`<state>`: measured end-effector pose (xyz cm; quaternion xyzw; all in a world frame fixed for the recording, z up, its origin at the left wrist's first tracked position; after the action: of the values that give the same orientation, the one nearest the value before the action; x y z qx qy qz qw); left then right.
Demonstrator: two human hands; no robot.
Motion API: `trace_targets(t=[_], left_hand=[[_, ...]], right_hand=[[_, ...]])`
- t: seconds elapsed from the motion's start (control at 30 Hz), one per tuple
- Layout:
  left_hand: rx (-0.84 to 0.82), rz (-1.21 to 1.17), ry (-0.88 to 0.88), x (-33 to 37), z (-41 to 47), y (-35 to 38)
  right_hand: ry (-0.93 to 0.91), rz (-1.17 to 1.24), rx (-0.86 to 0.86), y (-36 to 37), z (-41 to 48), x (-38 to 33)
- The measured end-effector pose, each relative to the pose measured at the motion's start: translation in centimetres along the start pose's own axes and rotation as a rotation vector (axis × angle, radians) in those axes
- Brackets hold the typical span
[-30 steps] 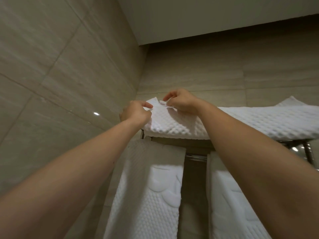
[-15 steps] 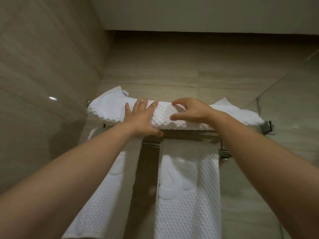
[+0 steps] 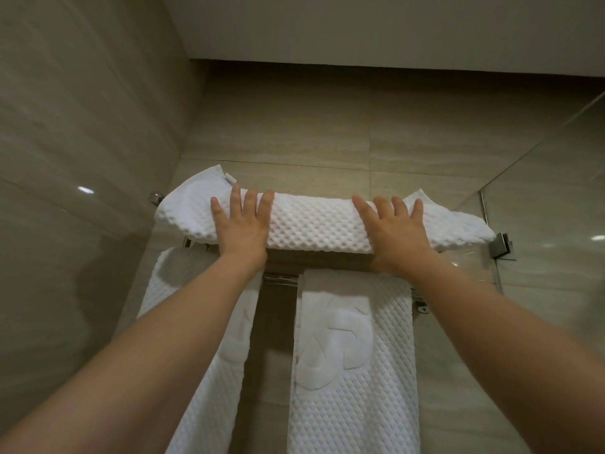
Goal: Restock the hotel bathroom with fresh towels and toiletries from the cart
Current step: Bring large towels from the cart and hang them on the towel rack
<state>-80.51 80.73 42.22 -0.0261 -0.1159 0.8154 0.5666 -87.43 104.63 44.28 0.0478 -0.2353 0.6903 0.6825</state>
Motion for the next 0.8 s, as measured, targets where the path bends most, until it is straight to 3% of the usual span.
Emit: trace_targets(t=[0.17,0.3,0.4,0.6,0.8], left_hand=[[0.080,-0.055,0.088,-0.5,0.9,-0.4],[0.214,-0.314,0.170,-0.8,2.4,-2.6],[0.232,-0.332,0.157,-0.3,4.2,-4.7],[0.077,-0.157,0.093,0.4,8.4,-3.9],[-0.050,-0.238,0.093,-0.7,9.3,-1.9]], right_hand=[[0.041,0.059,0.071,-0.2,1.1,0.4],[0.022,0.233,-0.001,-2.1,2.4,1.8],[0.050,0.304,-0.060,-2.9,3.7,2.1],[0.075,0.363,-0.113,-2.8,5.7,1.8],[0.053,0.478,-0.111,-0.8,7.5,1.7]])
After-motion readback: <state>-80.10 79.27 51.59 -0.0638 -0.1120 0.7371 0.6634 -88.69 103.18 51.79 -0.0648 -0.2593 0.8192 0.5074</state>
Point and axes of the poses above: each hand's wrist, its own z-axis towards the middle knuckle, its own y-axis out of the palm, x = y × z, the point moved 2 cm from there along z, towards the middle knuckle, and after that the axes turned 13 degrees about -z, right-handed, at the moved point
